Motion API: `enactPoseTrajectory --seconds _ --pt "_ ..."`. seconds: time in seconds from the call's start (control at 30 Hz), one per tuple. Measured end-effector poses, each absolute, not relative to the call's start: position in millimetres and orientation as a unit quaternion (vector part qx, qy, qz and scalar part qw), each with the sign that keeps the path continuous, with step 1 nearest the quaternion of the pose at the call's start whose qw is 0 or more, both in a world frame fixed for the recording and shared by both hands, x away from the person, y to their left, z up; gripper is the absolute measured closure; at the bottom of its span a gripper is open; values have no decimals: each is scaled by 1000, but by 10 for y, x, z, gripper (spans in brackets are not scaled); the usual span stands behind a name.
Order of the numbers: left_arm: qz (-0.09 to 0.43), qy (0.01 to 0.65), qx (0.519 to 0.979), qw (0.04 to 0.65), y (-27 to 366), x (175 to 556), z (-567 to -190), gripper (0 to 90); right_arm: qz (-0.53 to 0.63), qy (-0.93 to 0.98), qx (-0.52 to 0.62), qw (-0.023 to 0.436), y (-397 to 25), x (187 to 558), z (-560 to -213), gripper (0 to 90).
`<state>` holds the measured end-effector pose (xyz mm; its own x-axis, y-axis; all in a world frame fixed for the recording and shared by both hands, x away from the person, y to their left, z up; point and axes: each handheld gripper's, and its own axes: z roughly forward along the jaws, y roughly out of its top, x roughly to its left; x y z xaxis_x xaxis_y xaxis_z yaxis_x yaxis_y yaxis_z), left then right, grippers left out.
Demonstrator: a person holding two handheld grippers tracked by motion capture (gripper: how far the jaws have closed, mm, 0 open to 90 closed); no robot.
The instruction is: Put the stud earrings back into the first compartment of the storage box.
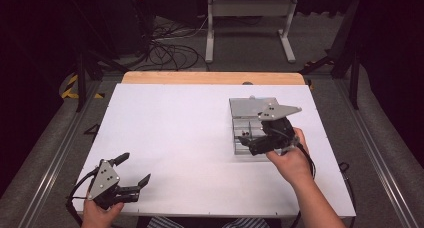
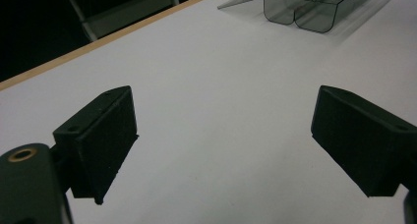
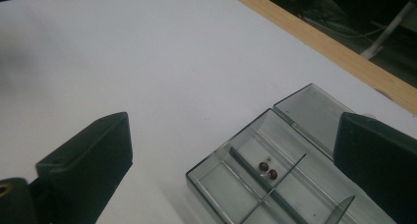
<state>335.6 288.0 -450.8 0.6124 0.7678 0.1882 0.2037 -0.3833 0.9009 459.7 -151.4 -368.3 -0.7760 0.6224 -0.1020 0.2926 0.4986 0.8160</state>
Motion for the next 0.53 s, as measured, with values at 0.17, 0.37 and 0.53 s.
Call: enactPoseTrajectory --seconds 0.17,0.37,0.53 --pt "307 316 771 460 2871 3350 -4506 106 455 829 260 197 -1728 4346 -3813 5" --pt "307 315 773 458 2860 3343 -4499 104 478 814 268 191 -2026 4121 -4130 0" --pt "314 312 775 451 2855 3340 -4494 99 490 800 292 186 -2320 3985 -4458 0"
